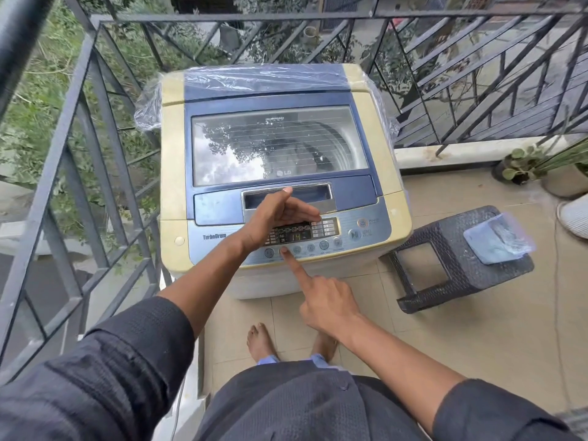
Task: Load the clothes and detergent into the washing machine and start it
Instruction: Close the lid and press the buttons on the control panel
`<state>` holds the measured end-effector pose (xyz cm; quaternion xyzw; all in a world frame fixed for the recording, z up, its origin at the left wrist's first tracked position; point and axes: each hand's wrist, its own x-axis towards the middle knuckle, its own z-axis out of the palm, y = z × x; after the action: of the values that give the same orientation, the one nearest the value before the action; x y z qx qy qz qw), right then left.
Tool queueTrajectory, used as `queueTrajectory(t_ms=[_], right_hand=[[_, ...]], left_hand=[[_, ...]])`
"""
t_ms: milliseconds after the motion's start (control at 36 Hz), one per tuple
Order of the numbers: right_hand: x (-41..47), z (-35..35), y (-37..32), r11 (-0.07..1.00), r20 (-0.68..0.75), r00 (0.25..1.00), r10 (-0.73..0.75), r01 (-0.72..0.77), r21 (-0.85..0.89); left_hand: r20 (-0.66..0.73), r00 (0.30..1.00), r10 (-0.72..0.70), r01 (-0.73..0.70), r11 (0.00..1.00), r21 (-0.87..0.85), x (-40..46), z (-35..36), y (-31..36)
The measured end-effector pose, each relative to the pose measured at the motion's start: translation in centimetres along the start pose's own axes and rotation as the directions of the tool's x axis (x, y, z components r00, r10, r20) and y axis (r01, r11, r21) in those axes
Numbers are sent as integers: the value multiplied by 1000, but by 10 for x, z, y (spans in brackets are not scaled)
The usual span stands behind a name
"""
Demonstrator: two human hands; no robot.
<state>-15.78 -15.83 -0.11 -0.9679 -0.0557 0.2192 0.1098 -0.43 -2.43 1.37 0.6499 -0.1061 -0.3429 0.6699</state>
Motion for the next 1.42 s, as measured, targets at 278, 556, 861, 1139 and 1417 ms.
queueTrajectory(t_ms=[278, 556, 861, 1139, 1417], right_hand=[[3, 1, 2, 947, -14, 1000, 25, -19, 320], [2, 4, 20, 913, -87, 991, 101, -58, 403], [-9, 0, 55, 902, -181, 950, 255, -166, 397], [-16, 1, 73, 870, -213, 895, 391, -285, 403], [-15, 1, 81, 897, -227, 898, 378, -293, 331]], left_hand=[[15, 1000, -3, 2, 1000, 23, 1, -2, 0], [1, 1000, 20, -20, 999, 40, -2, 0, 0], [20, 1000, 3, -4, 999, 40, 1, -4, -2], [47, 999, 13, -16, 999, 52, 2, -8, -2], [61, 998, 18, -21, 999, 47, 4, -9, -3]])
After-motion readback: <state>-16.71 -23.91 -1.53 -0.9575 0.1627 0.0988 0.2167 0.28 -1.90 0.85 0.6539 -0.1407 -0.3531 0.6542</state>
